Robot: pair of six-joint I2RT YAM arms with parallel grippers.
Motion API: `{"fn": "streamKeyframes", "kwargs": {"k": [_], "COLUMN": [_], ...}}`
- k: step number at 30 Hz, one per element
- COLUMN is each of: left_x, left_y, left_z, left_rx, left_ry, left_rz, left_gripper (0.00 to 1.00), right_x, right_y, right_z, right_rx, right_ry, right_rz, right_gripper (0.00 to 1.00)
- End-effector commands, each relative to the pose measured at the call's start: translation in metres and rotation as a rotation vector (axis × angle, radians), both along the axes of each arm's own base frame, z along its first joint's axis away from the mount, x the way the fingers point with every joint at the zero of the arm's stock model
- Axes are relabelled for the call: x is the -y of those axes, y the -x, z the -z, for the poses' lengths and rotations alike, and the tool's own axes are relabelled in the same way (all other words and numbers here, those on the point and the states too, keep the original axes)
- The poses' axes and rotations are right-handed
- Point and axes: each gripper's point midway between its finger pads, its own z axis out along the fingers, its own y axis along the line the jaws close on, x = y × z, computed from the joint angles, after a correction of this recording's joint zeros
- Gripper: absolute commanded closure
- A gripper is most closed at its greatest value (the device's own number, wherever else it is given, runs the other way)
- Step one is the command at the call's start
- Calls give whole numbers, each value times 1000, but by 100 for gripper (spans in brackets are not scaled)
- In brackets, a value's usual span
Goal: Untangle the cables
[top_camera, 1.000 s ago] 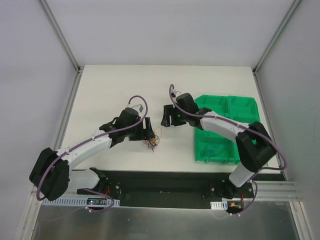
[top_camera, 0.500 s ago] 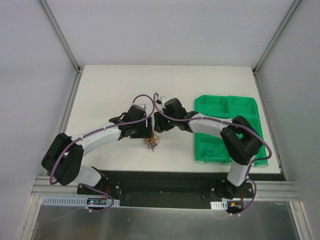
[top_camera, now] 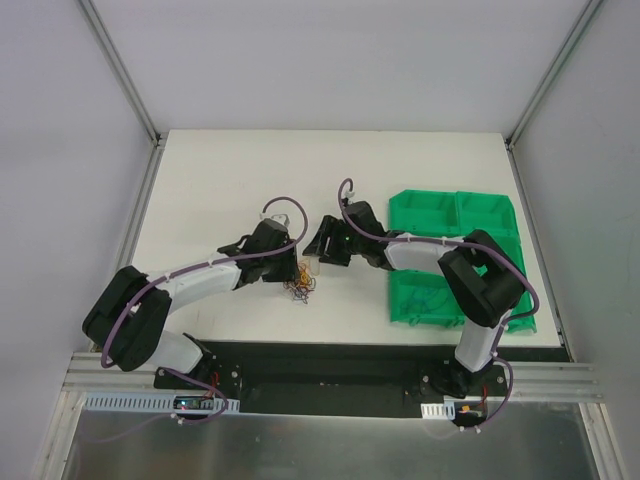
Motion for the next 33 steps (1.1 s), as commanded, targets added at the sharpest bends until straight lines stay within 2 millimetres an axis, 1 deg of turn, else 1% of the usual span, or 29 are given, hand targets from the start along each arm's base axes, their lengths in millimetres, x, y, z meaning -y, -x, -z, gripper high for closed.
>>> {"fn": "streamKeyframes", "kwargs": {"k": [1,4,7,8,9,12,13,16,20,26,29,32,33], "left_x": [-3,-4,-4,-1,-1,-2,-3,-5,-8,-13,-14,-15,-15], "left_y": [-7,-5,-5,-1,0,4,5,7,7,7,7,8,8], "left_z": [-6,-4,-3,-3,-3,-4,-4,-3,-1,1,2,4,5], "left_rx": [55,52,55,43,42,38,39,43,47,57,54,48,44], "left_ry": [14,19,24,41,43,52,54,51,38,22,21,18,16], "left_rz": [-18,-21,-25,-11,-9,-4,-7,-11,-7,-14,-18,-19,-19], "left_gripper": [58,58,58,58,59,58,59,58,59,59,59,59,60], "right_x": [-22,-23,-24,-24,-20,-12,-14,-22,-38,-47,-51,-52,-51], "right_y": [0,7,10,10,10,3,1,3,12,23,27,27,27], "right_z": [-44,-39,-28,-26,-24,-27,-28,-30,-40,-44,-43,-44,-45], "right_rx": [-44,-88,-146,-153,-143,-47,-24,-33,11,-11,-24,-25,-27], "right_ry": [-179,-174,-173,-168,-159,-130,-135,-192,-265,-359,-404,-447,-460], "right_rz": [66,96,130,136,143,116,83,-14,-145,-224,-246,-245,-240], "right_gripper": [38,36,36,36,36,37,37,40,42,42,44,60,69]}}
